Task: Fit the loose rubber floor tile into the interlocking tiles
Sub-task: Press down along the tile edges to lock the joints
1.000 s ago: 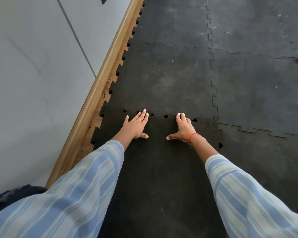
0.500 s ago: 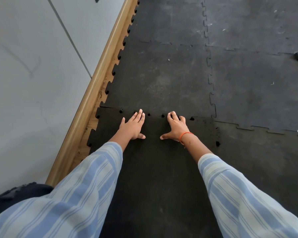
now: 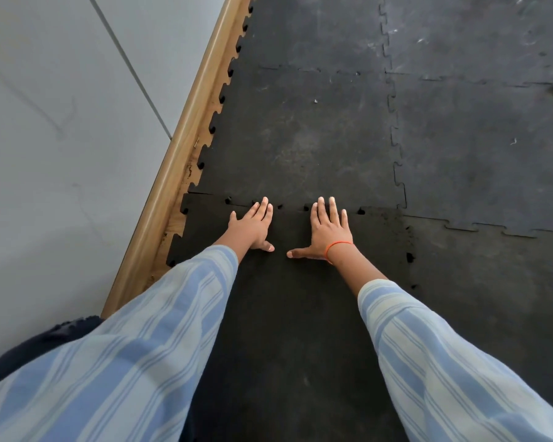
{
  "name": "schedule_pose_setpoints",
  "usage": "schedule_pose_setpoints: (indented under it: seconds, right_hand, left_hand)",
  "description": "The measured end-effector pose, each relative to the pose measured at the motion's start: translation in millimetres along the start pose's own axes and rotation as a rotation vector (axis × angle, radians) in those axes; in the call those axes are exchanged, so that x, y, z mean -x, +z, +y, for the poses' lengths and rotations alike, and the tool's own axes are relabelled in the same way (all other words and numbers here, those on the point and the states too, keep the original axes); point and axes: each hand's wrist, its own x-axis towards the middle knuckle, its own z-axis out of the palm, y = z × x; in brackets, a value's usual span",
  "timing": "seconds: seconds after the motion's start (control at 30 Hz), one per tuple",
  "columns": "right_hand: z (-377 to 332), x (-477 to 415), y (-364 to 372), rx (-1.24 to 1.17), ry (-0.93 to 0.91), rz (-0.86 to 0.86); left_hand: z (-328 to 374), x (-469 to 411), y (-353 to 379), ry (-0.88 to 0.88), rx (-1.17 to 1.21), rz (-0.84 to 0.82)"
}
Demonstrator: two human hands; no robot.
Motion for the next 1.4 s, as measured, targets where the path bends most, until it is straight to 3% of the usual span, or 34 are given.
schedule_pose_setpoints:
  seconds: [0.37,0.47,0.63,1.3,1.4]
  right_hand:
    - [6.5,2.9,0.1,0.034,-0.053,-0.113]
    - [5.1,4.6,-1.9,0.037,-0.042,-0.118]
    - [6.6,5.3,-0.3,0.018,-0.055,-0.07]
    - [7.5,5.9,0.3,-0.024,-0.062,-0.083]
    - [9.5,13.0,3.1,-0.061,-0.028,-0.017]
  left_hand:
    - [-2.6,-11.4,-0.3,0.029,0.039,-0.041]
    - [-3.1,-9.8,4.1,0.023,0.038,0.035]
    - [-53.1,3.9,25.3,-0.249,0.203,0.153]
    - [-61.6,-6.4,12.9,-0.236,0.173,0.051]
    - [-35.9,-5.4,3.3,-0.087,0.077,0.058]
